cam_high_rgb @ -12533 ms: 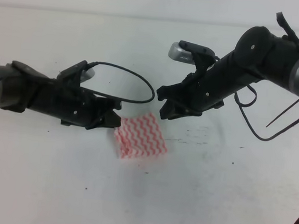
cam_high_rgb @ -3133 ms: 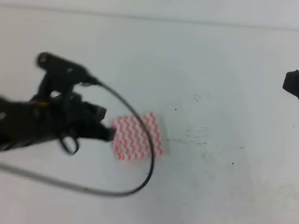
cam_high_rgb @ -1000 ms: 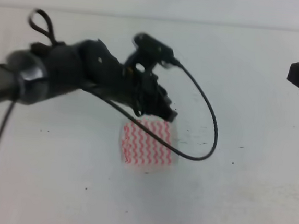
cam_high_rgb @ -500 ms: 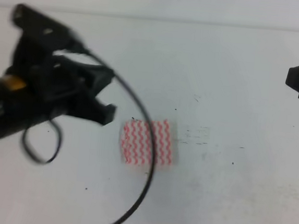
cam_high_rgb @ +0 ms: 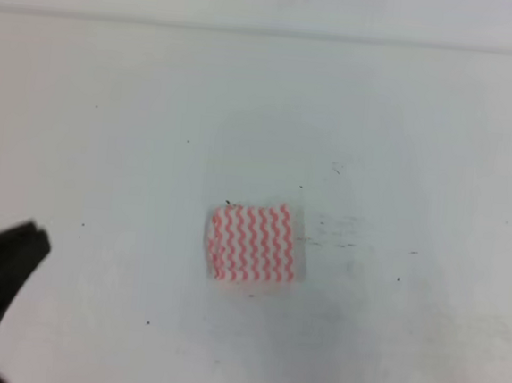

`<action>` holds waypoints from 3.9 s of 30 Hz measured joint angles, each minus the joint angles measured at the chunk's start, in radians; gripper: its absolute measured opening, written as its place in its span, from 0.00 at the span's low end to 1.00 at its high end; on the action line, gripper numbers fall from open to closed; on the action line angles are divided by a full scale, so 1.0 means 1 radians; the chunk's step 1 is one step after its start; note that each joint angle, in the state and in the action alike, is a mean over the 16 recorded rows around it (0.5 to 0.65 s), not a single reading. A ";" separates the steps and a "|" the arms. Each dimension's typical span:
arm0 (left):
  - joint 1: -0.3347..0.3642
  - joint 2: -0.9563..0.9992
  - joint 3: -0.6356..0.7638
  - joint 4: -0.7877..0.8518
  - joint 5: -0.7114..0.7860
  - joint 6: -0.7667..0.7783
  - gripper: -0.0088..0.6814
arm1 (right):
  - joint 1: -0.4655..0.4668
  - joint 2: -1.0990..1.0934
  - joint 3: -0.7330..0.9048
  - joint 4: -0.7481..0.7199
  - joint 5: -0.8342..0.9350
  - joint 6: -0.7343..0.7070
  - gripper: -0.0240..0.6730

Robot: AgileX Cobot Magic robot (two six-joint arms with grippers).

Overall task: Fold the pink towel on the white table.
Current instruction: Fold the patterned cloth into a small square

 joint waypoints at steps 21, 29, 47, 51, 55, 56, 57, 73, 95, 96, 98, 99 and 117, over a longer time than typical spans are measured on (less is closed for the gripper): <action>0.000 -0.407 0.336 0.002 0.002 -0.115 0.01 | -0.001 -0.651 0.374 0.003 -0.090 -0.002 0.03; -0.001 -0.408 0.411 0.007 -0.043 -0.130 0.01 | 0.000 -0.808 0.477 0.009 -0.148 -0.002 0.03; -0.002 -0.409 0.415 0.010 -0.038 -0.130 0.01 | 0.000 -0.825 0.677 0.065 -0.271 -0.001 0.03; -0.002 -0.405 0.419 0.012 -0.040 -0.130 0.01 | -0.001 -0.825 0.695 0.034 -0.287 -0.001 0.03; -0.002 -0.409 0.417 0.012 -0.038 -0.130 0.01 | -0.020 -0.827 0.717 -0.020 -0.328 -0.002 0.03; -0.002 -0.408 0.417 0.012 -0.039 -0.130 0.01 | -0.032 -0.827 0.725 -0.031 -0.340 -0.002 0.03; -0.002 -0.407 0.418 0.013 -0.040 -0.130 0.01 | -0.044 -0.827 0.730 -0.042 -0.352 -0.002 0.03; -0.002 -0.401 0.426 0.019 -0.039 -0.130 0.01 | -0.255 -0.834 0.794 -0.163 -0.286 -0.003 0.03; 0.273 -0.476 0.422 0.314 0.016 -0.297 0.01 | -0.260 -0.832 0.791 -0.177 -0.174 -0.001 0.03; 0.292 -0.484 0.422 0.322 0.030 -0.301 0.01 | -0.260 -0.833 0.792 -0.177 -0.175 -0.001 0.03; 0.327 -0.497 0.422 0.336 0.061 -0.308 0.01 | -0.260 -0.834 0.793 -0.177 -0.176 -0.001 0.03; 0.341 -0.503 0.423 0.343 0.077 -0.310 0.01 | -0.260 -0.834 0.793 -0.177 -0.177 -0.001 0.03; 0.389 -0.513 0.426 0.388 0.201 -0.319 0.01 | -0.260 -0.831 0.789 -0.172 -0.175 -0.001 0.03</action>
